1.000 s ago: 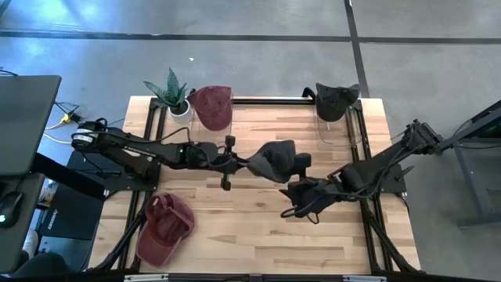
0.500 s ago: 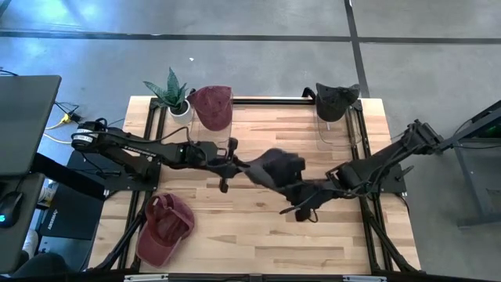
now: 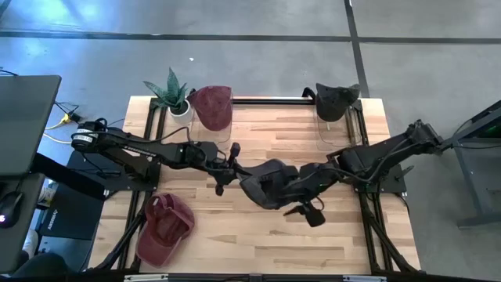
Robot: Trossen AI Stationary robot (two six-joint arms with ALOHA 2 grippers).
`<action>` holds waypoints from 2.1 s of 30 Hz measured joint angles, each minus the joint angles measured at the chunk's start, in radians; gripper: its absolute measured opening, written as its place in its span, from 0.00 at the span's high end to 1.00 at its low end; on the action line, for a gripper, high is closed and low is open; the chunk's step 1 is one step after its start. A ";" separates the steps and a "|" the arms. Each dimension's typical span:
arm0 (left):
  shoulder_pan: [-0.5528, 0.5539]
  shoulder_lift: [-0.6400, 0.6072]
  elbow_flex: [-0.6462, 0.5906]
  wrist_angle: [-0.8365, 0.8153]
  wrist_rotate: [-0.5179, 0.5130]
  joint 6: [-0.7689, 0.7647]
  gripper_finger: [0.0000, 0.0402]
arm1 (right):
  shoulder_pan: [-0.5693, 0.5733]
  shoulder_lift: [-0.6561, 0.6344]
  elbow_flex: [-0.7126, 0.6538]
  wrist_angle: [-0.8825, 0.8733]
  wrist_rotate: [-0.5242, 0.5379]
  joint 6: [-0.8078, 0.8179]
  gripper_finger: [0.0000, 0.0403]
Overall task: Pick & Place hat
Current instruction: Put the black cap into the right transparent bin
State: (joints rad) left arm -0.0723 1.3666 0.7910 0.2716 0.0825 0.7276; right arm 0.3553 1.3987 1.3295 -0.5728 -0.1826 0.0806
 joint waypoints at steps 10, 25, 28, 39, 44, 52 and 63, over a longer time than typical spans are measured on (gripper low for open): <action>-0.008 0.000 0.000 -0.004 0.004 0.002 1.00 | -0.044 0.001 0.091 -0.166 0.277 0.137 0.56; -0.059 0.000 -0.002 -0.006 -0.098 0.110 1.00 | -0.076 0.044 0.089 -0.251 0.303 0.079 0.96; -0.059 0.000 -0.002 -0.005 -0.124 0.167 1.00 | -0.068 0.064 0.076 -0.214 0.311 0.054 0.94; -0.089 0.000 -0.001 0.014 -0.130 0.216 1.00 | -0.078 0.105 0.027 -0.381 0.539 0.120 0.98; -0.089 0.000 -0.001 0.016 -0.187 0.301 1.00 | -0.048 0.088 0.079 -0.293 0.515 0.112 0.99; -0.086 0.000 0.000 0.089 -0.226 0.368 1.00 | -0.055 0.142 0.033 0.025 0.352 -0.012 0.99; -0.100 0.000 0.000 0.077 -0.216 0.367 1.00 | -0.062 0.090 0.054 -0.148 0.428 0.042 1.00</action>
State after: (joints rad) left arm -0.1726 1.3663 0.7910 0.3488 -0.1332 1.0950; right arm 0.2936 1.4885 1.3830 -0.7205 0.2454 0.1229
